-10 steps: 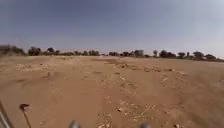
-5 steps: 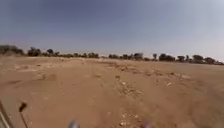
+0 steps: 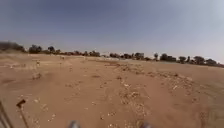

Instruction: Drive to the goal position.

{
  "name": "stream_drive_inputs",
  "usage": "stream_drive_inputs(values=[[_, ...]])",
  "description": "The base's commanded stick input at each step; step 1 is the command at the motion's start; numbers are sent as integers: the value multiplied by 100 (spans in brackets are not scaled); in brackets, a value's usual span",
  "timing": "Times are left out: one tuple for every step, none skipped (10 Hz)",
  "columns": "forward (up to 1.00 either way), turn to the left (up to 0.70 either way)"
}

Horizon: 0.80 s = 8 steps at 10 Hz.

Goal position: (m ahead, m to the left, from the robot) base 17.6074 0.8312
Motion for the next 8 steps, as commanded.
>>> stream_drive_inputs(values=[[50, 0], [50, 0], [50, 0], [50, 0], [50, 0], [50, 0], [50, 0], [50, 0]])
